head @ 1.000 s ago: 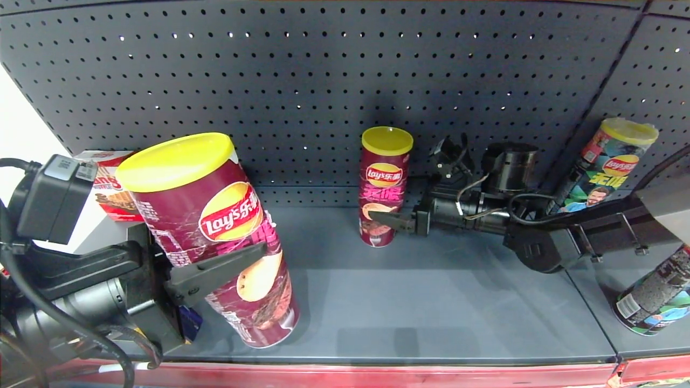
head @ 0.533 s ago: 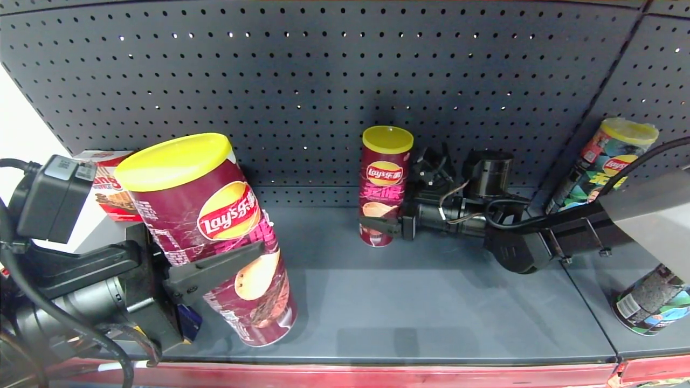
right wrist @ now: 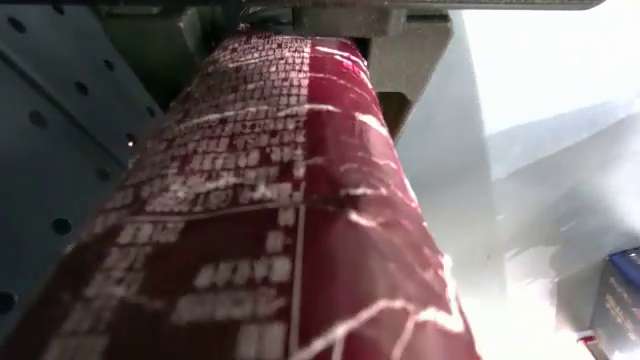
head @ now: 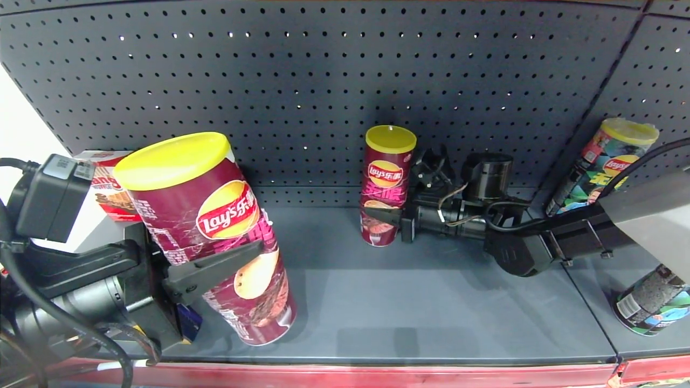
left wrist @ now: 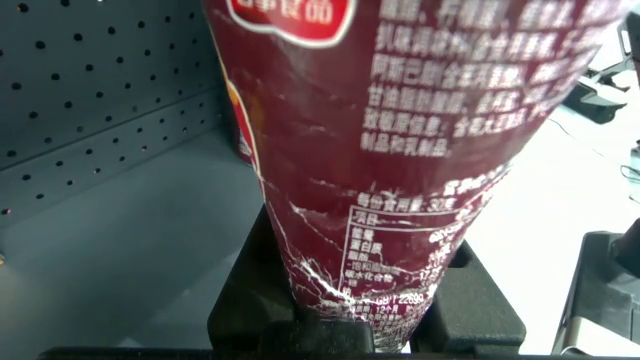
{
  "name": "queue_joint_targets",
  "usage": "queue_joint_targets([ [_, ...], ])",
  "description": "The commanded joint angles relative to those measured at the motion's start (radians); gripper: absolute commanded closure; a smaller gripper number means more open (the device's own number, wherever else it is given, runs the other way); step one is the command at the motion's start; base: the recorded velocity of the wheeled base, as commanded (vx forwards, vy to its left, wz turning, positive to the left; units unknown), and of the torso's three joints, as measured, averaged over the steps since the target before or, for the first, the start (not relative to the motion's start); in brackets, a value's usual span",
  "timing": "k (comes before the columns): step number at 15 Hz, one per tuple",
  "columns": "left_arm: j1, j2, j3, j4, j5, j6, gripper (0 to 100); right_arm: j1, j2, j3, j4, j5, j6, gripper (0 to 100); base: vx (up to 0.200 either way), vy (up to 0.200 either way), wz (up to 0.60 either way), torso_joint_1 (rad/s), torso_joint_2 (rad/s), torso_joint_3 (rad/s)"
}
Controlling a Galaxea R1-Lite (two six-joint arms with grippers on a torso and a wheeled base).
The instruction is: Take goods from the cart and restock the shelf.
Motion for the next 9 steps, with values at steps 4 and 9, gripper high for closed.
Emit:
queue_joint_targets([
  [4, 0.000, -0.003, -0.001, 0.001, 0.000, -0.001, 100, 0.053, -0.219, 0.188, -0.019, 0.035, -0.001, 100, 0.000, 0.000, 0.00, 0.000, 0.00, 0.000],
  [9, 0.000, -0.003, -0.002, 0.002, 0.000, -0.001, 100, 0.105, -0.351, 0.556, -0.240, 0.035, -0.008, 100, 0.000, 0.000, 0.00, 0.000, 0.00, 0.000],
])
